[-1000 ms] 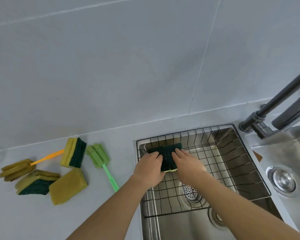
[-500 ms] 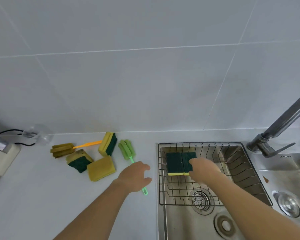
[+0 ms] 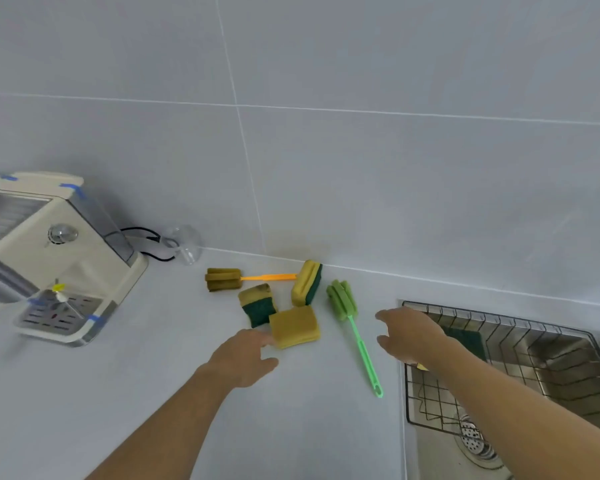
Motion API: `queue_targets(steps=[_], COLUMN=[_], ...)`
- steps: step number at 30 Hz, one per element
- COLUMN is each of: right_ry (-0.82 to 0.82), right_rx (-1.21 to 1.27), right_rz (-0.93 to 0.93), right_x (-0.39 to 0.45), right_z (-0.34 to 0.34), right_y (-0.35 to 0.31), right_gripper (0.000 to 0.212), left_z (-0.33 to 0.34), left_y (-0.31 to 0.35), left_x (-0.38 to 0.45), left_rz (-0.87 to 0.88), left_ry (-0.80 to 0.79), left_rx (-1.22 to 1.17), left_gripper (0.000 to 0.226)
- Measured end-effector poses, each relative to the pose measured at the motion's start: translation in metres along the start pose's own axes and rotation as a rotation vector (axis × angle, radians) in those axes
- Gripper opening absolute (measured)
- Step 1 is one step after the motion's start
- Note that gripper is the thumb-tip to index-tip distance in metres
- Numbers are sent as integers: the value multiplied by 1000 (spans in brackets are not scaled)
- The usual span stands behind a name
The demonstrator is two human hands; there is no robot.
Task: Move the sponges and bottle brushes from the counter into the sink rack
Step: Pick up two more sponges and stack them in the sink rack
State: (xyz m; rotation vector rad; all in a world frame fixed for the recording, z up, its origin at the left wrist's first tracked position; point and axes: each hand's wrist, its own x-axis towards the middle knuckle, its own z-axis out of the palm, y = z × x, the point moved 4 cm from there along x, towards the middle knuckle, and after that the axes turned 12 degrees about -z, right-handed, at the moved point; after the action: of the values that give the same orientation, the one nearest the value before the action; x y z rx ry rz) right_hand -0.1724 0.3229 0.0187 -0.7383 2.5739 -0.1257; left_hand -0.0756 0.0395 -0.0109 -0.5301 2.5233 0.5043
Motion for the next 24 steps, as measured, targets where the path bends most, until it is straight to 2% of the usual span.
queue_targets(steps=[11, 17, 24], right_ry=[-42, -66, -91], right_rx=[-50, -79, -150], right_rz=[-68, -139, -237], right_x=[54, 73, 99], right_z=[4, 17, 25], right_y=[-93, -121, -142], right_gripper=[55, 46, 73], left_z=[-31, -30, -29], left_y=[-92, -92, -71], left_x=[31, 51, 77], left_rz=[-69, -39, 39], left_ry=[75, 96, 113], left_rx=[-279, -472, -638], left_gripper=[51, 63, 79])
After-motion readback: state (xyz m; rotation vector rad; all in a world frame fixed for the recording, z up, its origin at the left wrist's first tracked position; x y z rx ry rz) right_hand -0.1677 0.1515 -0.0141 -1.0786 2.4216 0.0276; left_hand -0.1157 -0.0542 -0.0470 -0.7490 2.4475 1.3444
